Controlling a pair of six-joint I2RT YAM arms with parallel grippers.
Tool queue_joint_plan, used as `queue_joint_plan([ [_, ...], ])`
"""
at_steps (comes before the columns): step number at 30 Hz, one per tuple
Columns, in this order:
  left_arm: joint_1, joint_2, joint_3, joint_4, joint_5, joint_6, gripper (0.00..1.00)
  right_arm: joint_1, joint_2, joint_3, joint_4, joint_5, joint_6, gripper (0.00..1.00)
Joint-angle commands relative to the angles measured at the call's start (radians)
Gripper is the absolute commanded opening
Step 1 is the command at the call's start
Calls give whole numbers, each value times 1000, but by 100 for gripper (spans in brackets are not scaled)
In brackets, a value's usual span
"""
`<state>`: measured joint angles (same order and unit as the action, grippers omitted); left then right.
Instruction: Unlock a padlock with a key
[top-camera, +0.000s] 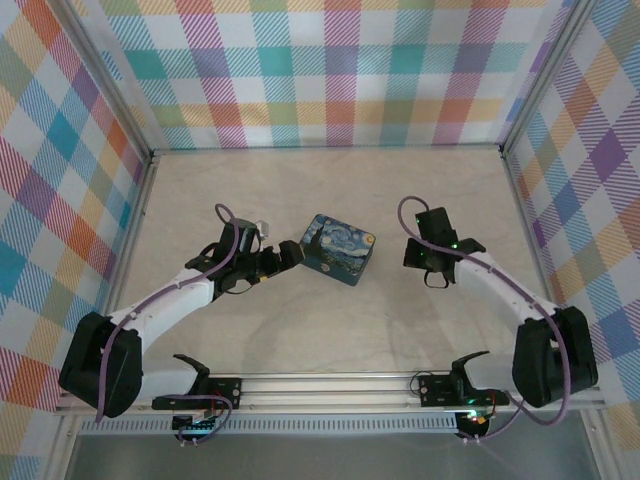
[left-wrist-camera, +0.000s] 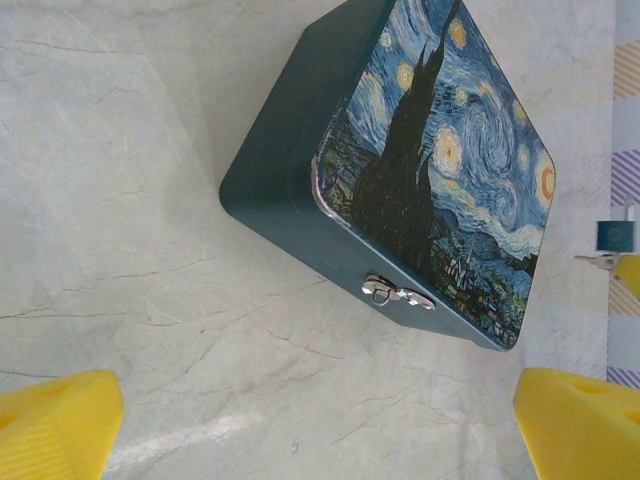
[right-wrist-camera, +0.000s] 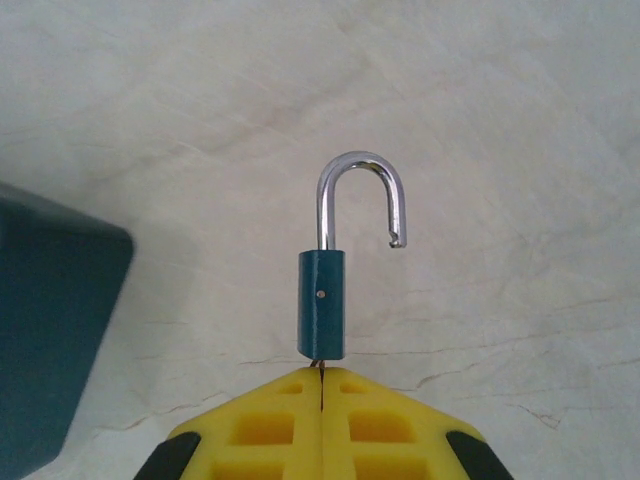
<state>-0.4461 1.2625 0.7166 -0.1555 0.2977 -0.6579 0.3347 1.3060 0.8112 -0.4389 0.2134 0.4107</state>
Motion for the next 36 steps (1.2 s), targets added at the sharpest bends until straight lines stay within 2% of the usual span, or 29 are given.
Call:
queue_joint_plan([
  [1, 17, -10, -9, -3, -17, 0, 100, -24, 58, 11, 12, -81, 60, 0],
  [10, 17, -15, -23, -3, -28, -4, 100, -53, 205, 36, 53, -97, 110, 0],
  [16, 17, -21, -25, -7, -37, -7, 100, -61, 219, 37, 62, -102, 121, 8],
  [17, 17, -21, -23, -9, -40, -8, 100, -62, 221, 40, 55, -101, 123, 11],
  [21, 17, -29, -17, -22, -51, -9, 100, -66, 194, 56, 24, -93, 125, 34],
  [25, 17, -54, -9, -58, -92, -12, 100, -66, 121, 55, -5, -79, 119, 48],
  [26, 18, -60, 0, -79, -114, -9, 100, -67, 96, 52, -10, -71, 116, 56],
  [27, 18, -68, 9, -98, -139, -5, 100, -66, 70, 51, -12, -69, 108, 96],
  [28, 19, -74, 19, -114, -166, -3, 100, -66, 47, 47, -5, -69, 94, 100],
  [32, 26, -81, 96, -248, -340, 19, 100, -66, -40, 33, 25, -22, 73, 100],
  [36, 35, -53, 178, -288, -555, 84, 100, -67, -98, 25, 76, 106, 73, 100],
])
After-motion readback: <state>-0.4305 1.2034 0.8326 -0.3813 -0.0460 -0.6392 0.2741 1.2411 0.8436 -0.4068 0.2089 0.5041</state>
